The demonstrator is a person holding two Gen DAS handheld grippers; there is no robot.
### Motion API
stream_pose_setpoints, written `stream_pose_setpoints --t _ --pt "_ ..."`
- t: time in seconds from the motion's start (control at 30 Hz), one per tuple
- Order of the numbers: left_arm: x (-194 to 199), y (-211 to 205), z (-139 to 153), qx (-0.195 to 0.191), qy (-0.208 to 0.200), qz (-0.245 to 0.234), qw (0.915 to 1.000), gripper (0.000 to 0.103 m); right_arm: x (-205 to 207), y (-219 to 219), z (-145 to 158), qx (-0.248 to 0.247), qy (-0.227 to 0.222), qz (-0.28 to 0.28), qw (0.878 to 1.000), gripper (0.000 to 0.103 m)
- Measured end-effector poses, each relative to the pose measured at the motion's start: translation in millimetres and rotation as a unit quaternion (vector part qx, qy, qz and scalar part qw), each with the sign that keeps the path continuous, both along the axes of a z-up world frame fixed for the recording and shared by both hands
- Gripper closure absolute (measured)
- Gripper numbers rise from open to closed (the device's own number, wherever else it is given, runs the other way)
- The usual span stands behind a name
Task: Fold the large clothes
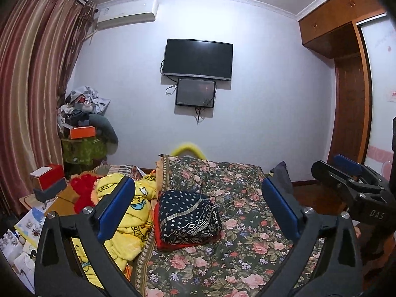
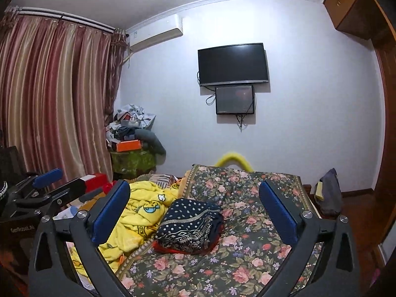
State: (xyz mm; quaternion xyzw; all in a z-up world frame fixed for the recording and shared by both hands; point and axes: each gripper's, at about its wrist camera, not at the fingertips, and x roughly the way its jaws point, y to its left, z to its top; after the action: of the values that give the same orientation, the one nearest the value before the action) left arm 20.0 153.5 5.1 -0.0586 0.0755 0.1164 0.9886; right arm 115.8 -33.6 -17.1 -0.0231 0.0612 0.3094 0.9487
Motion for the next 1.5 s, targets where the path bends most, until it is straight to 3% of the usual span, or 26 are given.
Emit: stream_pose_setpoints --t 1.5 --pt "14 -2 -8 -0.009 0.024 -0.012 0.9996 0.000 3 -7 -2 0.006 0.023 0.000 1.000 0.000"
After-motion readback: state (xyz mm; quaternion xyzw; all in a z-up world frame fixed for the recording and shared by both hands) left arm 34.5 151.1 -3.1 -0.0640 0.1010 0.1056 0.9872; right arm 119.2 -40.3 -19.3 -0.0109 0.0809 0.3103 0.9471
